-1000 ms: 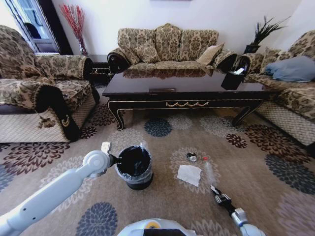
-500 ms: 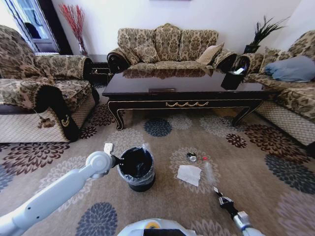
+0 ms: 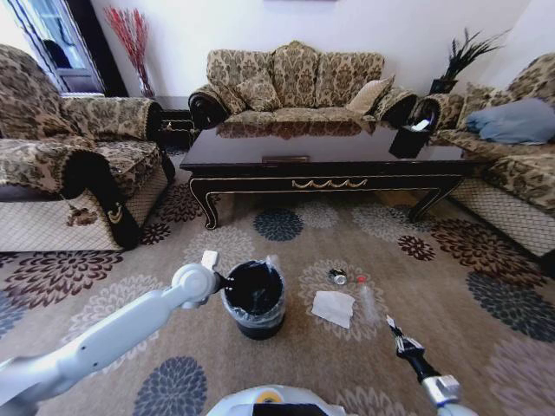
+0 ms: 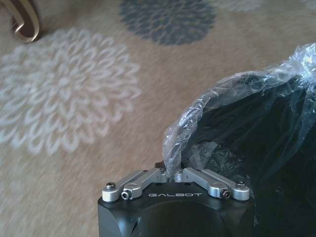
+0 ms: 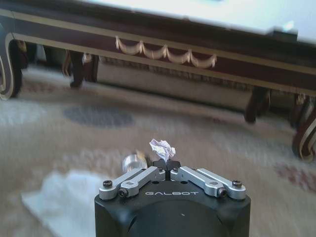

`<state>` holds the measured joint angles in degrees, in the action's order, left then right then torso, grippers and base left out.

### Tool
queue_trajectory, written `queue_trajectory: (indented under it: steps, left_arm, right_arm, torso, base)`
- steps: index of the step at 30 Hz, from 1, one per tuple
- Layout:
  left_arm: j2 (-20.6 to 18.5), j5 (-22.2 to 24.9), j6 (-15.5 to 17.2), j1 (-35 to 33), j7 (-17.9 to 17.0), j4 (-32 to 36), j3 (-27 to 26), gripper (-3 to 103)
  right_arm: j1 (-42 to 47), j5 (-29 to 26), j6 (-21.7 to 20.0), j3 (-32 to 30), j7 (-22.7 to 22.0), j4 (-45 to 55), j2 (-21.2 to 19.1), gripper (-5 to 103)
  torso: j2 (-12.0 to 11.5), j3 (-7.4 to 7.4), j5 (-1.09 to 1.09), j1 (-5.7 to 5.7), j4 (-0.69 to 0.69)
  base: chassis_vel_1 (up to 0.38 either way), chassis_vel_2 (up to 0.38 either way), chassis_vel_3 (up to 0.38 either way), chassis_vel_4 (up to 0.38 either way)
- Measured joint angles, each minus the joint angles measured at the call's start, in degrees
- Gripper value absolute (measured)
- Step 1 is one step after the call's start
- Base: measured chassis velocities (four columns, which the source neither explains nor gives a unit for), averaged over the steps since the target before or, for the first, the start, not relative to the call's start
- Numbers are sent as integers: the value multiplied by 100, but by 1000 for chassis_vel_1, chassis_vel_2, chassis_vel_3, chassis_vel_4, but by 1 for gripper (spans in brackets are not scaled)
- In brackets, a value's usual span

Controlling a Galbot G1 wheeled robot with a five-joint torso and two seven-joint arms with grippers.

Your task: Move to the front of the table and pick up the trash from the floor, then place it into the trash bin.

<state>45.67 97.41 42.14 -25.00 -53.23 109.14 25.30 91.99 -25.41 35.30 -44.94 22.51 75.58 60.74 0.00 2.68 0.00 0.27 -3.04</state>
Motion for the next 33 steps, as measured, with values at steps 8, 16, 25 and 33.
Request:
queue_trajectory:
  steps: [8,16,25,33]
  left_arm:
    - [906,189,0,981,-95,-618,835,2]
    - [1442,253,-1,1444,-147,-1092,1440,2]
    - [2247,458,0,1809,-343,-1543,1803,2]
    - [2798,498,-1,1950,-446,-1770,2156,2]
  right_arm:
    - [686,-205,-151,-355,-34,1471,-49,0]
    - [1100,-263,-293,-563,-90,2676,19,0]
    - [1450,-232,-552,-605,-275,3791,182,0]
    - [1537,-12,-735,-357,-296,4398,346,0]
  torso:
    - [0,0,1,0,-2]
    - [0,0,1,0,0]
    - [0,0,0,0,0]
    - [0,0,0,0,-1]
  base:
    - [0,0,0,0]
    - [0,0,0,0]
    - [0,0,0,0]
    - [0,0,0,0]
